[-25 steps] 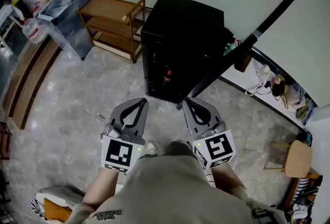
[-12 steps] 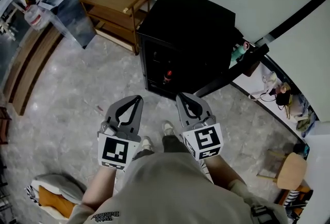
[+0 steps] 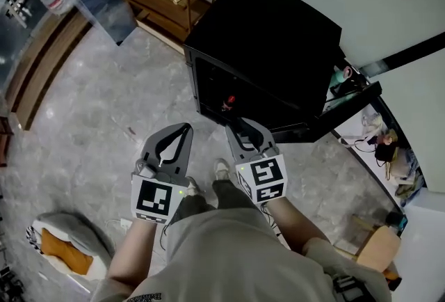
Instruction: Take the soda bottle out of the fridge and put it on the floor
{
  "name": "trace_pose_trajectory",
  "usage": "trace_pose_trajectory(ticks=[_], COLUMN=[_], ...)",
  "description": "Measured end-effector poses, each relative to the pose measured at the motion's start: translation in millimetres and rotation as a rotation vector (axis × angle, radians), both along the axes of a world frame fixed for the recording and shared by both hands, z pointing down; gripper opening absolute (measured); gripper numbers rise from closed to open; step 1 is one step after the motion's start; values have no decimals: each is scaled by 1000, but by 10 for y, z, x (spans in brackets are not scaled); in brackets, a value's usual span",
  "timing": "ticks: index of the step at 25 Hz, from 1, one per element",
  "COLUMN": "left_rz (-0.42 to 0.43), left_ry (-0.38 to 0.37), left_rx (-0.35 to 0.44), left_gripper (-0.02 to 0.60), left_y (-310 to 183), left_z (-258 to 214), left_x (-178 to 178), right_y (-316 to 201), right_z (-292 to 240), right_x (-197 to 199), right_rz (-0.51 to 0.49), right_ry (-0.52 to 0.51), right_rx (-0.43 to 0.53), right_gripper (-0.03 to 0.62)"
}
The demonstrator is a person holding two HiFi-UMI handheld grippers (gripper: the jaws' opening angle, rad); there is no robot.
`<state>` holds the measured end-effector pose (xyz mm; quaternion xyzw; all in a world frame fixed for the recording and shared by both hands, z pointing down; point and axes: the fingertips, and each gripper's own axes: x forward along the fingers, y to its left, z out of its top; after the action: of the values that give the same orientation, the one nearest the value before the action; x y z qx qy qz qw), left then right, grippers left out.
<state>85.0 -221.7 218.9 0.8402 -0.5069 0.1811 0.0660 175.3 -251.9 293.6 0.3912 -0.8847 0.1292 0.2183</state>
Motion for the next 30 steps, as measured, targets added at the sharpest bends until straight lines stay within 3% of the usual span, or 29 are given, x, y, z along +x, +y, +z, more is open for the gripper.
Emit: trace_pose_trajectory(ticks=[6, 12, 22, 30], left_rz=[-58, -91, -67, -57], left_ry=[-3, 8, 53, 43], left_rx=[-36, -95, -148, -190], left_gripper=[6, 6, 6, 6], left_y=[-212, -377, -638, -798], left_z=[413, 931, 1637, 2102], left_x=[-91, -282, -369, -397], right_y=[-345, -692, -1007, -1210], right_z=[702, 1483, 2483, 3256], right_x=[-4, -102, -108, 25], right_rz=[47, 123, 215, 264], right_ry=[-2, 46, 143, 227], right_rx=[-99, -158, -219, -281], right_gripper=[129, 133, 133, 133])
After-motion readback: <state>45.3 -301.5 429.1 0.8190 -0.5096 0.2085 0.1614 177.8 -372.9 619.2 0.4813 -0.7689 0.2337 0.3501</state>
